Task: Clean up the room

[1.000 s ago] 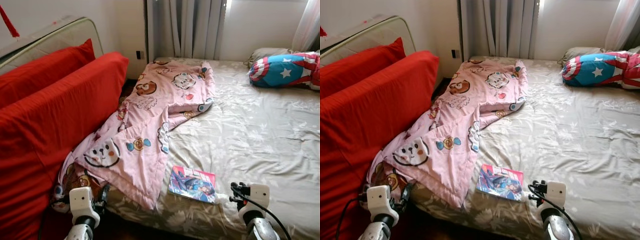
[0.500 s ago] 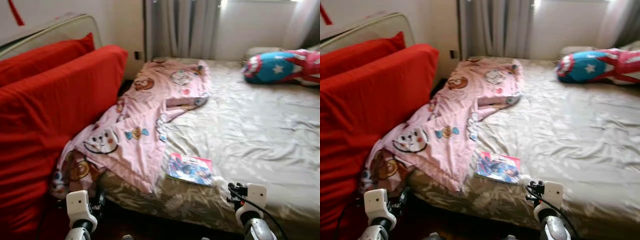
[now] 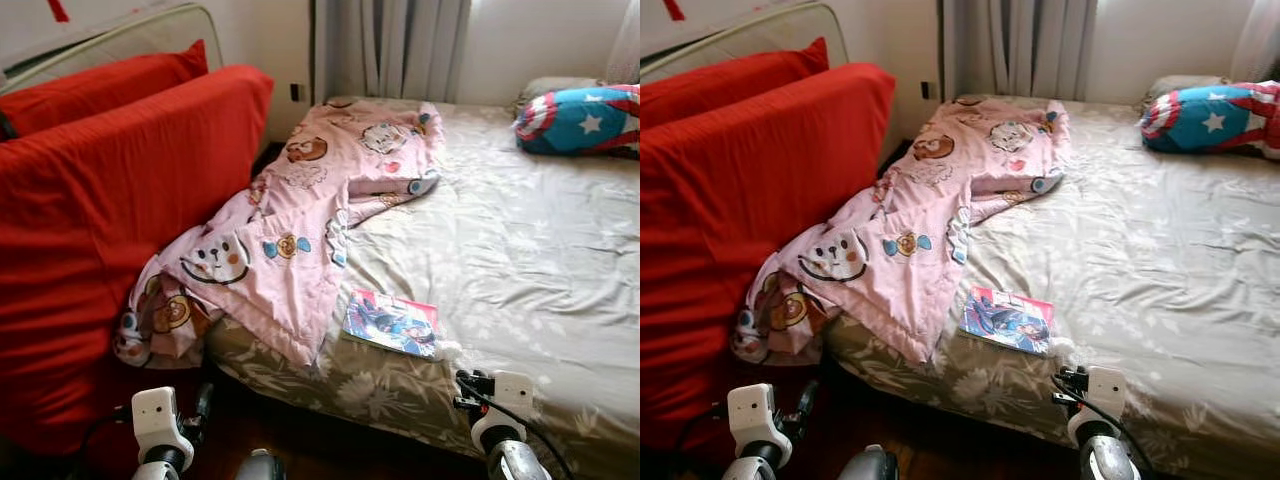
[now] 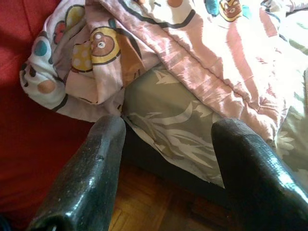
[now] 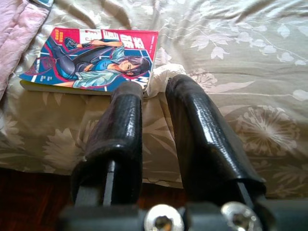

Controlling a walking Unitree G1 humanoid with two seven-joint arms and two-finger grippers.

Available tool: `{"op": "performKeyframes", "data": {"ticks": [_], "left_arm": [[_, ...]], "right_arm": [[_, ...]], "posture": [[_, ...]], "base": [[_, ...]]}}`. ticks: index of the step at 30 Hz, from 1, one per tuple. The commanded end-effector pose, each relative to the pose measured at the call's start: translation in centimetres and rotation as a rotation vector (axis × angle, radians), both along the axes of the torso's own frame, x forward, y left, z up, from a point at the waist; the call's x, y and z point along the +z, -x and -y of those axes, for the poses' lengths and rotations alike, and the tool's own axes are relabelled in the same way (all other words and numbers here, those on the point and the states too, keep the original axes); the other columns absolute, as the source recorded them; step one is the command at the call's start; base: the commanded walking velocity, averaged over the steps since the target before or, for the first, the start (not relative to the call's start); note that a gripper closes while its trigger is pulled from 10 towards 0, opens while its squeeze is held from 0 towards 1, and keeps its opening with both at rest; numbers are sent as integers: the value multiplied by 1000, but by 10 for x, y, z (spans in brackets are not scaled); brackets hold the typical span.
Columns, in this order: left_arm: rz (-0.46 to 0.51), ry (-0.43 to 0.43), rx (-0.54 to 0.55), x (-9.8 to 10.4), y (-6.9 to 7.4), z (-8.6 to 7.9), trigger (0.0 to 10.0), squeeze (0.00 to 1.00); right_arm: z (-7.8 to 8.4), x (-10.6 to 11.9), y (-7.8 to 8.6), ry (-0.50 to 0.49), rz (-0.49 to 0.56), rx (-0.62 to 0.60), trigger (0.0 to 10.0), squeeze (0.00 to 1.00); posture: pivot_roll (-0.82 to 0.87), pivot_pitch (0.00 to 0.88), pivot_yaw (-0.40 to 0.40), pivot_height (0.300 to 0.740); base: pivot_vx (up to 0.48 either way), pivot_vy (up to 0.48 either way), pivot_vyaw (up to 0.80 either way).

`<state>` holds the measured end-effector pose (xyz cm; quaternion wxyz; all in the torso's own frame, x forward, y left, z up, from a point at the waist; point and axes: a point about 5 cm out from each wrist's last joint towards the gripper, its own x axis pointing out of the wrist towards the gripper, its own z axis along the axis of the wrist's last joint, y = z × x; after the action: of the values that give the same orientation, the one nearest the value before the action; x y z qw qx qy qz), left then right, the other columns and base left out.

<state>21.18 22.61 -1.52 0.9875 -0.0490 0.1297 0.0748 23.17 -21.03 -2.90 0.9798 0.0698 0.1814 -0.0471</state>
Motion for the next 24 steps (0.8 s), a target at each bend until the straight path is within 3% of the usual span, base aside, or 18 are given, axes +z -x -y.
{"op": "performKeyframes", "data": {"ticks": [1,24], "left_arm": [[6,-5,7,1,-1,-4,10000,0],[8,-12,-7,4,-4,-6,10000,0]], "right_arm": [[-4,-1,-1,-9,-7,6,10000,0],[-10,-2,-3,-22,-19,8,10000,0]], "posture": [[-39,31,30,655],[-30,35,43,655]], "base": [[0,0,0],[297,0,0]]}}
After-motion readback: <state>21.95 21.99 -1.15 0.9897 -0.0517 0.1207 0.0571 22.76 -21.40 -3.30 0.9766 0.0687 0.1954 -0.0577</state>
